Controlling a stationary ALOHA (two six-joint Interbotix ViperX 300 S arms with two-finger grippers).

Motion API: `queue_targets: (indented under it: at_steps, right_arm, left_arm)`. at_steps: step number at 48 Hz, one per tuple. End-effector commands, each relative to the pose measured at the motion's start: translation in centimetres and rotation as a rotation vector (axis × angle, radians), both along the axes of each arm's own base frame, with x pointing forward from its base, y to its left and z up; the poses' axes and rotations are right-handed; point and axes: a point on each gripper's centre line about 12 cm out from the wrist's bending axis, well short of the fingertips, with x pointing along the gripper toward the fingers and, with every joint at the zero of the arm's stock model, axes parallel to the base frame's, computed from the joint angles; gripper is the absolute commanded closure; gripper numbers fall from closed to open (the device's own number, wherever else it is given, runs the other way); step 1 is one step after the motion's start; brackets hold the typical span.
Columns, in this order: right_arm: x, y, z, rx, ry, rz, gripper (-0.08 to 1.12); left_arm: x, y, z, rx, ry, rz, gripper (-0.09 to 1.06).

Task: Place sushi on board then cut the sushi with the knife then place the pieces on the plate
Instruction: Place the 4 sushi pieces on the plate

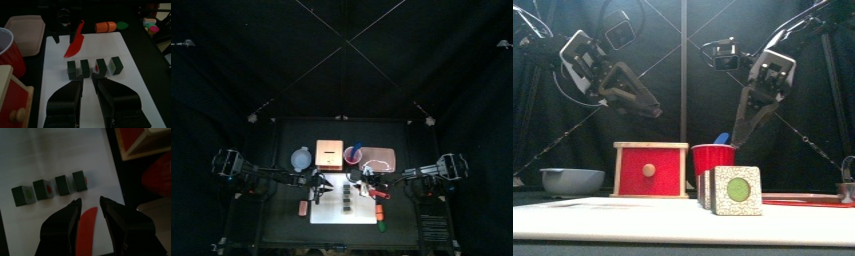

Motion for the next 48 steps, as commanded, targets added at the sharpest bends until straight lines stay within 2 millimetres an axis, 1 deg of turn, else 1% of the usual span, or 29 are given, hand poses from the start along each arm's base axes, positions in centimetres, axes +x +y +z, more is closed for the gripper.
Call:
queue_targets:
  at_steps: [1,5,12,17,34,48]
  right_arm:
    - [1.8,0.0,1.2,-0.005,-0.05,0.008,0.29]
    - [2.5,0.0,0.8,-0.01,-0.044,0.012,0.26]
    - [3.3,0.0,-0.1,-0.011,-0.022,0.01,0.17]
    - [3.7,0.0,-0.5,-0.012,-0.015,0.012,0.14]
    - [4.7,0.1,-1.9,-0.017,0.019,0.014,0.14]
    - [4.9,0.2,-2.9,-0.02,0.044,0.018,0.18]
  left_arm:
    - [0.2,0.0,0.6,-0.003,-0.023,0.003,0.32]
    - [0.0,0.1,0.4,-0.003,-0.018,0.003,0.32]
    - [-0.1,0.1,0.2,-0.004,-0.012,0.005,0.32]
    - [-0.2,0.1,0.1,-0.002,-0.007,0.004,0.32]
    - [-0.3,0.1,-0.1,-0.004,-0.001,0.006,0.32]
    - [-0.3,0.1,-0.2,-0.005,0.002,0.007,0.33]
